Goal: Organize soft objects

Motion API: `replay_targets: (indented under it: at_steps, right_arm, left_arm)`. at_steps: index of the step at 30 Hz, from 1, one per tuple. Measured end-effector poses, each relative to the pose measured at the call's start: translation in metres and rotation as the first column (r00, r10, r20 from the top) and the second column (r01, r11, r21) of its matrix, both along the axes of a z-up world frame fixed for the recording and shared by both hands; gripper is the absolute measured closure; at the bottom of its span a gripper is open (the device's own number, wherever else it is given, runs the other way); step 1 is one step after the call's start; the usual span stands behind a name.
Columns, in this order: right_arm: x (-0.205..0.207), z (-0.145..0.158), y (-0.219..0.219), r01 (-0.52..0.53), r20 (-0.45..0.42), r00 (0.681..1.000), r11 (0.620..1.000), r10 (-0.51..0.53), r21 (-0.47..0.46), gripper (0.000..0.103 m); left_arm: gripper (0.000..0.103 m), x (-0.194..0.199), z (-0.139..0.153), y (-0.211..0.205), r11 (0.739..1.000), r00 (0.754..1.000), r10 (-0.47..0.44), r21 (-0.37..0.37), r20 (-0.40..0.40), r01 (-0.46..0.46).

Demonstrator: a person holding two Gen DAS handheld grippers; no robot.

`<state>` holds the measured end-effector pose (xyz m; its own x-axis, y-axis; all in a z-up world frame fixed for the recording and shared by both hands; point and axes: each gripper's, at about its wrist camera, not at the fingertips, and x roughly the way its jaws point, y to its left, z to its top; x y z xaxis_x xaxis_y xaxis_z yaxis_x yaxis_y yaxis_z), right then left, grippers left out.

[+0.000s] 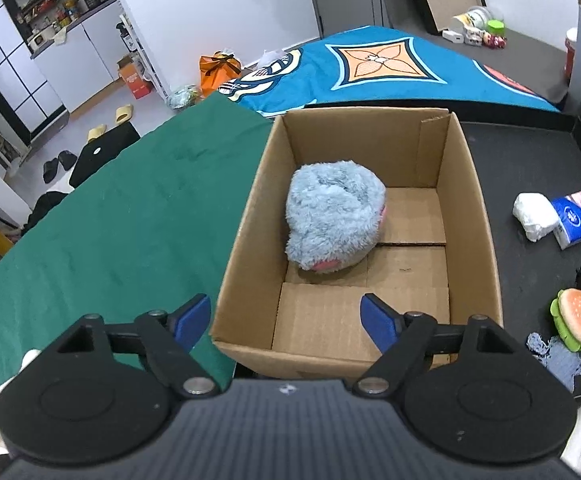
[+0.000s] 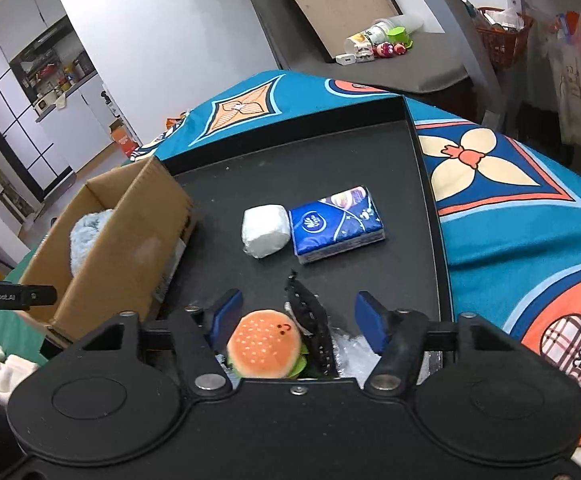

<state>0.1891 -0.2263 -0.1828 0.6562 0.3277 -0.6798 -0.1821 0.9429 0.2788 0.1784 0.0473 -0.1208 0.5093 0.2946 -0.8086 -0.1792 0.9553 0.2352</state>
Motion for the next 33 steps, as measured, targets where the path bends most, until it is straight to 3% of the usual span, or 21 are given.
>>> replay_targets:
  at_steps: [3, 7, 18, 33]
  right_arm:
    - [0.006, -0.008, -0.002, 0.004, -0.007, 1.000, 1.000, -0.004, 0.025, 0.047]
    - [0.014, -0.017, 0.000, 0.019, -0.033, 0.999, 1.000, -0.019, 0.001, 0.085]
    - [0.004, -0.004, -0.002, 0.040, 0.024, 0.999, 0.999, -0.039, -0.019, 0.087]
    - [0.002, 0.023, 0.013, 0.001, 0.040, 0.999, 0.998, 0.001, -0.065, 0.087]
  left_arm:
    - [0.020, 0.002, -0.002, -0.006, 0.999, 1.000, -0.009, 0.034, -0.016, 0.009]
    - [0.018, 0.005, -0.007, -0.009, 0.997, 0.999, -0.014, 0.070, -0.037, 0.017]
    - [0.018, 0.005, -0.005, -0.006, 0.996, 0.999, -0.012, 0.082, -0.046, 0.016]
    - [0.018, -0.001, 0.005, 0.007, 0.999, 1.000, -0.010, 0.036, -0.010, 0.011]
